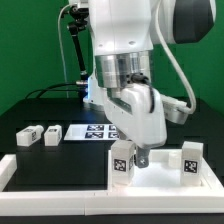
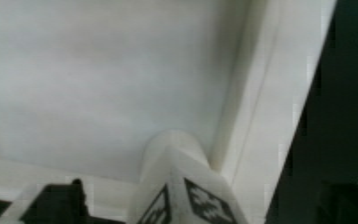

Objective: Assemble square table

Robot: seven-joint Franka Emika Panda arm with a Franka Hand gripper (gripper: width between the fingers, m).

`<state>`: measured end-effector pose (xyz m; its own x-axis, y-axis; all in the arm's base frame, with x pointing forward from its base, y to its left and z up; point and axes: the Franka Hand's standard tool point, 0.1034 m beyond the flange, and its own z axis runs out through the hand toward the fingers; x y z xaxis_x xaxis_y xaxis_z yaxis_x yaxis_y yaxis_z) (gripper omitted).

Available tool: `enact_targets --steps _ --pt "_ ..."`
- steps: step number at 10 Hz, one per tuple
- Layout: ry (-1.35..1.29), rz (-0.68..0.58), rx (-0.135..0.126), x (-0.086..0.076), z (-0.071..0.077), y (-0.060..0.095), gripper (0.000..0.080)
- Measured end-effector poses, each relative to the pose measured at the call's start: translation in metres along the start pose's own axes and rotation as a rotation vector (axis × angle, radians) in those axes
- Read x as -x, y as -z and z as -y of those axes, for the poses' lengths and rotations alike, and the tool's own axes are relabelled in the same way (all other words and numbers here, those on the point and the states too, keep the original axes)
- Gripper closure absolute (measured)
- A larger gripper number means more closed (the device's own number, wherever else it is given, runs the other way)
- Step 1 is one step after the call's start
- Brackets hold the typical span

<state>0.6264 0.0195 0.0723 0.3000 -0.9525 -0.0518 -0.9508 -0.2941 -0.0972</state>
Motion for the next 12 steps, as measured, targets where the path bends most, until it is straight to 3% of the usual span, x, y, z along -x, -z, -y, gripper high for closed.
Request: enact_targets --steps 3,6,8,9,10,11,12 --pt "0.191 -0.003 0.002 -0.002 -0.001 0.0 0.015" --pt "0.681 -0.035 0.04 -0.01 -0.002 0.002 0.015" --pt "0.709 -0.036 0.04 -0.017 -0.003 0.003 0.015" --pt "0.693 -0.036 0.04 -0.016 -0.004 0.003 0.0181" --pt "0.693 -0.036 0.041 -0.017 -0.004 0.003 0.0314" --pt "0.65 -0.035 0.039 -0.017 -0.004 0.002 0.0314" --pt "0.57 -0.037 0.038 -0.016 -0.004 0.002 0.0498"
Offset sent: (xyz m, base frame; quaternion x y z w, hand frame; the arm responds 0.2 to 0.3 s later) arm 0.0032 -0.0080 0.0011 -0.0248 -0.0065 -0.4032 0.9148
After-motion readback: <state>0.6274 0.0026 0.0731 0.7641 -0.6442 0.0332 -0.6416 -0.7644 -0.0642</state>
